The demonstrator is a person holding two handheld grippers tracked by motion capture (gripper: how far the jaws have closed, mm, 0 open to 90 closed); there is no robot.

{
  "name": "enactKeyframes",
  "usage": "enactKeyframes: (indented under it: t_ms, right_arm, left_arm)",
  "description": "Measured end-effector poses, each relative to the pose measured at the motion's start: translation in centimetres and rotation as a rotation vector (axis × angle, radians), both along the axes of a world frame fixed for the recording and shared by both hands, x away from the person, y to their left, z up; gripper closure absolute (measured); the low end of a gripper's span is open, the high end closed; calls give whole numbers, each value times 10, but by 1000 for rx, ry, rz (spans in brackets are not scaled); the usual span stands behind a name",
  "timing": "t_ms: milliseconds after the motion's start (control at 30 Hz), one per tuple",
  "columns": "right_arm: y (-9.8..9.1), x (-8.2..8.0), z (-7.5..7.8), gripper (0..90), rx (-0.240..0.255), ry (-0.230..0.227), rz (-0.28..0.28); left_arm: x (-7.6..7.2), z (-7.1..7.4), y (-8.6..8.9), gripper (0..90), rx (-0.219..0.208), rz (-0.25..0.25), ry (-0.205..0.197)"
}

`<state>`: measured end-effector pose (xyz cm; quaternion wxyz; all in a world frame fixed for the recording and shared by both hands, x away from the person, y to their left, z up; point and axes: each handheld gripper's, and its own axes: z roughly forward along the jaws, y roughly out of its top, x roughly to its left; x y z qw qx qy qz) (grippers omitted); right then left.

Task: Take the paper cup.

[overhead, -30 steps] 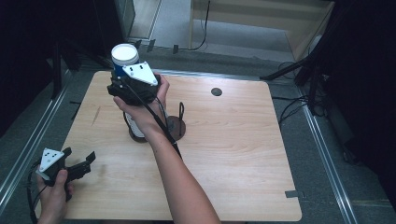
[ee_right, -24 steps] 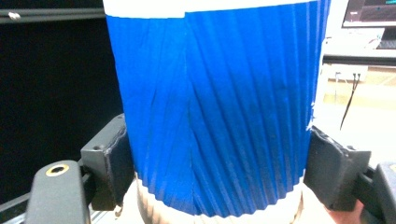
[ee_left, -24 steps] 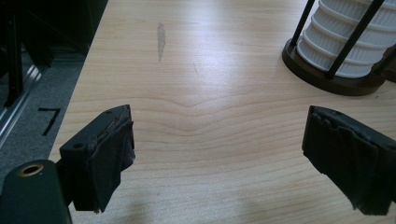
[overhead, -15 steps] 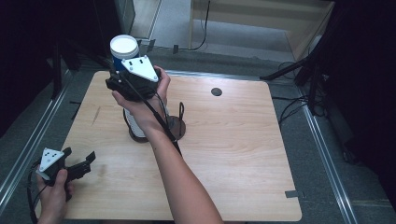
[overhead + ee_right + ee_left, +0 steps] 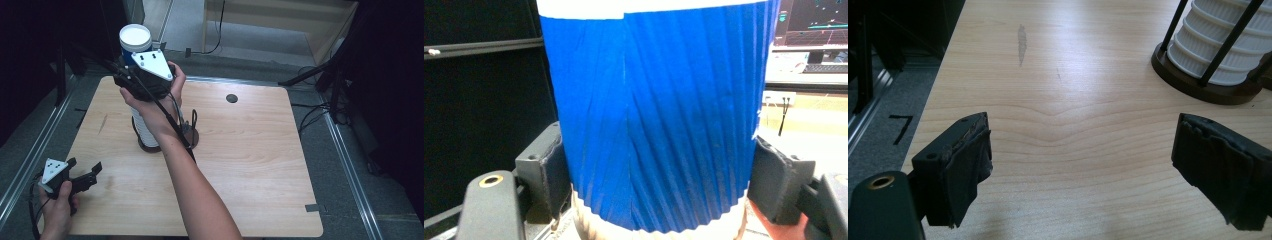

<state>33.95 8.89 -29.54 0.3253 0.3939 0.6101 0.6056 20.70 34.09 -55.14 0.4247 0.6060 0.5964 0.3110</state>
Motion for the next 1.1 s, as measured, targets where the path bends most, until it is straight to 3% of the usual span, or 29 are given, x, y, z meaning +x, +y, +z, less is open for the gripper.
enactKeyframes:
  t_ms: [633,933,1000,1100]
  right_arm:
    - [-48,-9,-3,227,-6,-6,-68]
    - [-69,-19,-12,228,-25,-17,-86]
    - [-77,-23,-16,228,-30,-20,-93]
    - [-87,-26,-20,228,-41,-16,-102]
  left_arm:
    - [0,0,0,101,-12,-10,-24]
    - [1,0,0,101,-13,-14,-29]
    - [1,0,1,101,-38,-36,-30]
    - [1,0,1,101,-36,-37,-28]
